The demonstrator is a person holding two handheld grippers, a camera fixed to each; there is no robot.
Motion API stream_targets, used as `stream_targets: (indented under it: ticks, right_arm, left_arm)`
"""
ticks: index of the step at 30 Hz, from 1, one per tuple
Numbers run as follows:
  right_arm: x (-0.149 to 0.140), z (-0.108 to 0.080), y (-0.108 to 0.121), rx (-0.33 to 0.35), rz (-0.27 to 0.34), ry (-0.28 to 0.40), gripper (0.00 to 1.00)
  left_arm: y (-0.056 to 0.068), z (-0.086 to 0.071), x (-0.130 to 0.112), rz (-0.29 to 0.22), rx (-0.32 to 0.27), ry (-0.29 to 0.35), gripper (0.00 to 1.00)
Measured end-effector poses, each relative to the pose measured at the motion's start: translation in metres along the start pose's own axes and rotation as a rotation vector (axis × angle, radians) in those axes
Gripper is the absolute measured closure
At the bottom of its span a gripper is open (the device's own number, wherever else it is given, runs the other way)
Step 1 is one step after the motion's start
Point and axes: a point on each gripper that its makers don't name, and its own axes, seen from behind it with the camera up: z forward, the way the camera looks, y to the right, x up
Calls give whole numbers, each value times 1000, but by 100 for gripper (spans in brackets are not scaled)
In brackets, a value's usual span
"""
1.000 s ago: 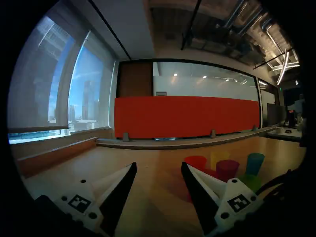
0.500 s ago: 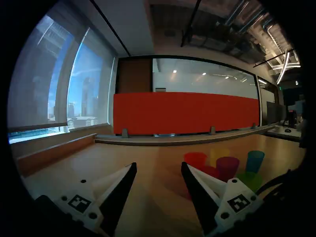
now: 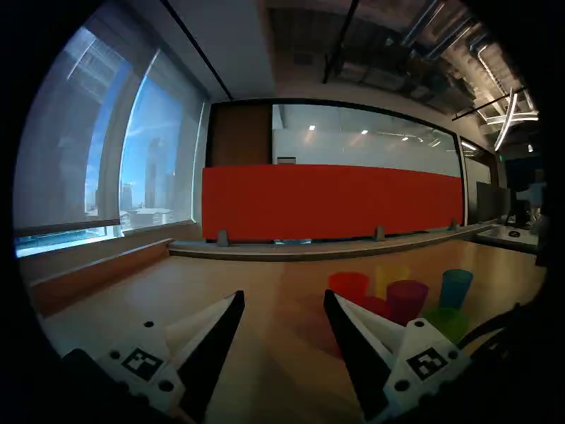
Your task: Pour water
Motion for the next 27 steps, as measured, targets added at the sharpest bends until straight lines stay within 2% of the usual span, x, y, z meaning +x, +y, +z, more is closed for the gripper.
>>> stream_targets:
  ticks: [8, 17, 27]
  right_arm:
    - [-3, -1, -1, 29, -13, 20, 0]
    - [-22, 4, -7, 72, -12, 22, 0]
    - [-30, 10, -13, 106, -18, 72, 0]
  left_arm:
    - [0, -1, 0, 1, 0, 0, 17]
    - [1, 0, 0, 1, 0, 0, 17]
    - [0, -1, 0, 1, 0, 0, 17]
